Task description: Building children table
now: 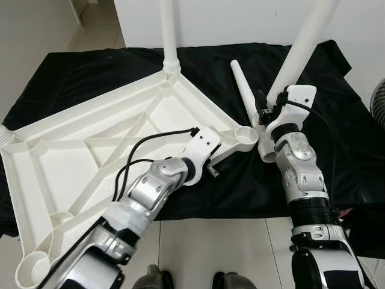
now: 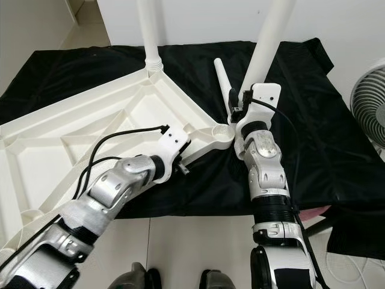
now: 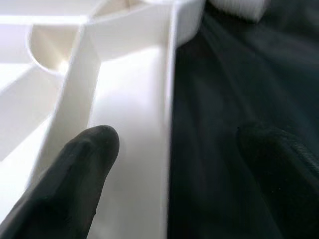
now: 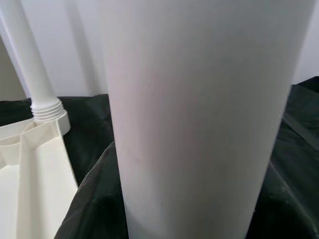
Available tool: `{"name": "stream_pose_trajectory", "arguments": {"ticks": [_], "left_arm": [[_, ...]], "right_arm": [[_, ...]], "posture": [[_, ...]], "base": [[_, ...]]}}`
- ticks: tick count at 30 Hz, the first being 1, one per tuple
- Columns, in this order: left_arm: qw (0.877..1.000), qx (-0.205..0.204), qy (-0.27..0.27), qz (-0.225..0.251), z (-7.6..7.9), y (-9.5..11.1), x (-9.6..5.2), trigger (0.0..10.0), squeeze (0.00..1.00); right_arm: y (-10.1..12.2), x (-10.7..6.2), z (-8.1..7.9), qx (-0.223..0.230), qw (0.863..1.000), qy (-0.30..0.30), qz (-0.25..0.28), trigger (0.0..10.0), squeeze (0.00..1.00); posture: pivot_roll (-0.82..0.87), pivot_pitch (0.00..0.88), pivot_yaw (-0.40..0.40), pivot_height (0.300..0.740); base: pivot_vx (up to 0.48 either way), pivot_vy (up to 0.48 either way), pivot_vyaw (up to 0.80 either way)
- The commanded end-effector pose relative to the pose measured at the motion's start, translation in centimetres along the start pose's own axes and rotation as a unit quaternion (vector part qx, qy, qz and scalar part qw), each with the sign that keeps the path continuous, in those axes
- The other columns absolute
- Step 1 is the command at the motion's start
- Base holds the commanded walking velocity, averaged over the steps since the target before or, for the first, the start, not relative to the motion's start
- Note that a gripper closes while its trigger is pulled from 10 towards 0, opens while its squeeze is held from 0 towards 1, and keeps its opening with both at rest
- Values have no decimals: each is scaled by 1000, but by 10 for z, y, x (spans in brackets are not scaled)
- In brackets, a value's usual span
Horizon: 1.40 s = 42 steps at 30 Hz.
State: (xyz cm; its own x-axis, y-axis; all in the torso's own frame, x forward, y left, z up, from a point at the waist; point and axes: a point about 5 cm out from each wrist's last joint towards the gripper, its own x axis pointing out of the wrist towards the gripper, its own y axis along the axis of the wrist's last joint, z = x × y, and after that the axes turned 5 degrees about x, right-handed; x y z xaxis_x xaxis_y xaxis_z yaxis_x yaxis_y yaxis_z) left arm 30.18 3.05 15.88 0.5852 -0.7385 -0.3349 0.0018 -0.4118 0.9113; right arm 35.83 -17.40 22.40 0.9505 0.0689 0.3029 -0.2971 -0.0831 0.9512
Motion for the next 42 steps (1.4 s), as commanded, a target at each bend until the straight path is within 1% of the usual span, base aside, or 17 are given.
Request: {"name": "stream_pose_trajectory", "arguments": {"ticks": [1,2,3,5,12,19,21,22,24,27,29,32,36,39,40,41,42], "left_arm": [[979,15,-199,-29,29,-18,-15,10000,0],[979,15,-199,-29,29,-18,-15,10000,0],[975,23,-217,-37,31,-22,-20,10000,0],[973,27,-223,-42,31,-24,-25,10000,0],[978,26,-197,-58,18,-29,-38,10000,0],[980,22,-186,-65,15,-32,-45,10000,0],[978,23,-193,-72,17,-35,-52,10000,0],[978,23,-193,-72,17,-35,-52,10000,0],[976,24,-198,-86,16,-42,-63,10000,0],[976,27,-194,-94,14,-45,-65,10000,0],[977,30,-183,-109,10,-51,-70,10000,0],[980,35,-163,-109,5,-51,-70,10000,0],[994,21,-94,-55,-6,-28,-47,10000,0],[995,17,-88,-43,-6,-23,-44,10000,0],[998,6,-56,4,-9,-5,-35,10000,0],[998,6,-56,4,-9,-5,-35,10000,0],[999,1,-44,21,-11,1,-33,10000,0]], "right_arm": [[3,2,-3,-1,1000,5,9,10000,0],[3,2,-3,-1,1000,5,9,10000,0],[3,2,-3,-1,1000,5,9,10000,0],[3,2,-3,-1,1000,5,9,10000,0],[1,1,-5,0,1000,8,6,10000,0],[-1,2,-10,-3,1000,26,1,10000,0],[-3,0,-15,-5,999,49,-6,10000,0],[-3,0,-15,-5,999,49,-6,10000,0],[-9,-3,-24,-16,995,91,-24,10000,0],[-11,-5,-28,-22,993,109,-30,10000,0],[-15,-8,-37,-29,988,144,-41,10000,0],[-19,-10,-43,-29,985,163,-48,10000,0],[-21,-9,-50,-29,982,176,-53,10000,0],[-21,-9,-51,-31,983,175,-53,10000,0],[-21,-9,-49,-32,982,175,-56,10000,0],[-21,-9,-49,-32,982,175,-56,10000,0],[-22,-9,-49,-33,982,176,-57,10000,0]], "posture": [[-112,117,71,740],[-112,117,71,740],[-112,117,71,740],[-112,117,71,740],[-106,121,74,740],[-105,119,68,740],[-105,120,65,740],[-105,120,65,740],[-105,117,59,740],[-103,116,55,740],[-101,112,53,740],[-96,113,46,740],[-97,110,41,740],[-97,110,41,740],[-103,100,39,740],[-103,100,39,740],[-103,100,39,740]], "base": [[0,0,0],[0,0,0],[0,0,0],[0,0,0],[0,0,0],[0,0,0],[0,0,0],[0,0,0],[0,0,0],[0,0,0],[0,0,0],[0,0,0],[0,0,0],[0,0,0],[0,0,0],[0,0,0],[0,0,0]]}}
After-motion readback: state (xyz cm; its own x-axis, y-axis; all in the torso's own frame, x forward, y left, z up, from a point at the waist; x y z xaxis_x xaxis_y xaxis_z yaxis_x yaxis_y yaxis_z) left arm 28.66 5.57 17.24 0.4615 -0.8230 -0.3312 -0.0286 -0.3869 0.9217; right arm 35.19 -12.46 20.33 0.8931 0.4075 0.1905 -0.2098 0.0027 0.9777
